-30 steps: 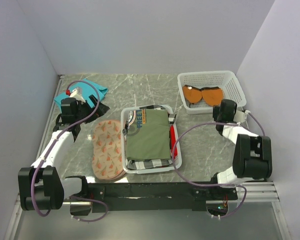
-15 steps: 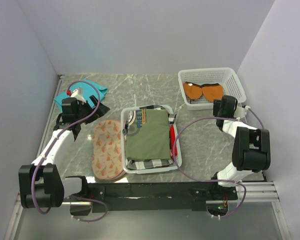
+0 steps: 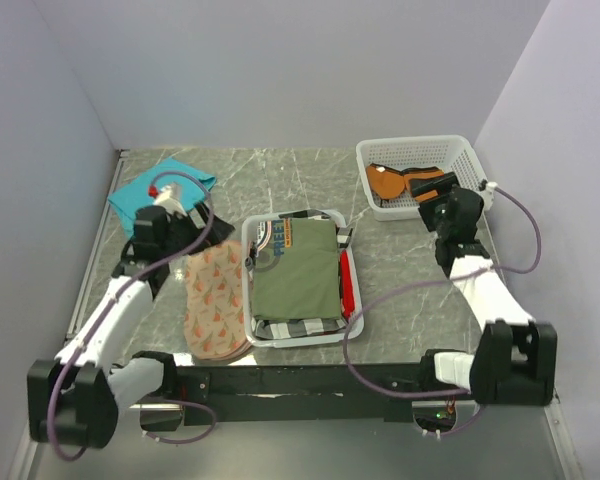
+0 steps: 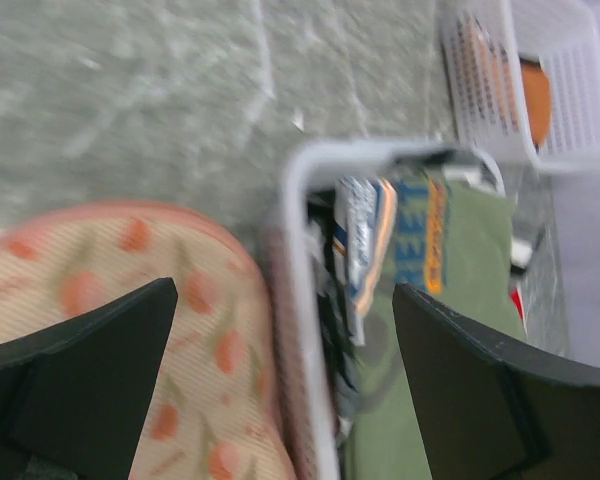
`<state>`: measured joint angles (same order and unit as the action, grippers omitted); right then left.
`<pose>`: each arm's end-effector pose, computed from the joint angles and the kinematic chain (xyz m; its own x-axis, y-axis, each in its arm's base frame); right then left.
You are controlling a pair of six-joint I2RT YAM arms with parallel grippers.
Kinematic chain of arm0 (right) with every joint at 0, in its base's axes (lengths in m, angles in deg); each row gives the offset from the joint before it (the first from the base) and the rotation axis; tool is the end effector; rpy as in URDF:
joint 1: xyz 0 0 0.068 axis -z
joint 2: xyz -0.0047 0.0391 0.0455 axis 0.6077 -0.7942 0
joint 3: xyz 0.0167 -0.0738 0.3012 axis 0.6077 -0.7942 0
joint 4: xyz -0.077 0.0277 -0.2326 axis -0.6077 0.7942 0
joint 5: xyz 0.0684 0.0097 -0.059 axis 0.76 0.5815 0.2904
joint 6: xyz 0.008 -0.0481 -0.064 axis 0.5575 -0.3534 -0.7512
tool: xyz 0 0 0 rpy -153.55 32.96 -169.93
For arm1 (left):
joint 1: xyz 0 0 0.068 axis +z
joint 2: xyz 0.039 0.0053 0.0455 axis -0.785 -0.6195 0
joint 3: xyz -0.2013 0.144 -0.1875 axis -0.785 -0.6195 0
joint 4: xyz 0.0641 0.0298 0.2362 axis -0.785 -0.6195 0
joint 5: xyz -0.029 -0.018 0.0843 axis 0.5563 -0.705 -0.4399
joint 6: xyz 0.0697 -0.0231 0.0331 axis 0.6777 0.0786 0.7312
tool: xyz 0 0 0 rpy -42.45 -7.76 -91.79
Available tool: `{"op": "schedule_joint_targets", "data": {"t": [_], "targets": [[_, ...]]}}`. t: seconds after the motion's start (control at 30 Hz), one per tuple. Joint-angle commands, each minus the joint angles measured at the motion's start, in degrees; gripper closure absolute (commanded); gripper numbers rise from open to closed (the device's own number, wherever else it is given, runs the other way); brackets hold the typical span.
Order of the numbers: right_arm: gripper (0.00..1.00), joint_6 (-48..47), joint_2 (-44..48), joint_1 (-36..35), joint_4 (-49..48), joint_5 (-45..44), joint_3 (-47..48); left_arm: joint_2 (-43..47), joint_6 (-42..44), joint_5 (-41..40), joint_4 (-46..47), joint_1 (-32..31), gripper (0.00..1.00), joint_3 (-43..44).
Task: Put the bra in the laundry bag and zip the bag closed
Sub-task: Move the bin to the corner of the board, then move the bin to the center of the board.
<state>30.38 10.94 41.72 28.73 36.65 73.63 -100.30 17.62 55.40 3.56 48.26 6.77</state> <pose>0.2952 -0.0241 0.2945 -0.0609 0.8709 -0.4877 0.3072 0.4813 0.8210 0.2362 -0.0381 0.2888 -0.5660 -0.4918 -0.6616 0.0553 0.7781 -0.6257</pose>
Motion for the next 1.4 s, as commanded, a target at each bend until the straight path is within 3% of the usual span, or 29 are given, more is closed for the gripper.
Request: {"op": "schedule_joint_targets", "data": {"t": [0.0,0.07,0.23,0.57,0.93,1.07,1.1,1.23,1.27,1.37], "targets": [[0.14,-14.3,8.4,-7.2,7.9,8.1,-1.1,7.5,-2.0,-6.7,-0.8,-10.1,0.03,-5.0],[0.16,-18.6,10.7,-10.1,12.6,9.9,-1.3,9.6,-3.7,-8.5,-2.6,-14.5,0.04,-6.4],[0.39,-21.0,13.6,-13.7,14.7,15.4,-6.2,13.5,-6.8,-13.5,-4.4,-19.4,0.04,-11.7],[0.49,-23.9,11.5,-15.5,16.3,23.5,-9.3,7.8,-6.7,-15.1,-0.8,-20.5,0.04,-13.5],[0.5,-26.7,5.8,-18.4,17.7,28.3,-6.2,4.1,-7.2,-13.5,3.5,-21.6,0.03,-14.1],[0.55,-27.0,2.9,-18.9,16.9,30.5,-5.7,3.4,-7.0,-12.9,3.5,-21.8,0.01,-13.6],[0.55,-27.0,2.1,-19.1,16.9,30.7,-5.5,3.3,-6.9,-12.9,3.5,-21.9,0.06,-13.4],[0.75,-26.9,1.0,-19.8,16.2,30.2,-5.5,3.1,-7.0,-13.2,3.5,-22.2,0.19,-13.0],[0.84,-26.8,0.8,-19.8,16.0,30.0,-5.5,3.1,-6.9,-13.0,3.5,-22.3,0.33,-13.0],[0.85,-26.4,0.7,-19.9,15.2,29.6,-5.3,2.3,-6.7,-13.5,3.5,-22.4,0.55,-12.4]]}}
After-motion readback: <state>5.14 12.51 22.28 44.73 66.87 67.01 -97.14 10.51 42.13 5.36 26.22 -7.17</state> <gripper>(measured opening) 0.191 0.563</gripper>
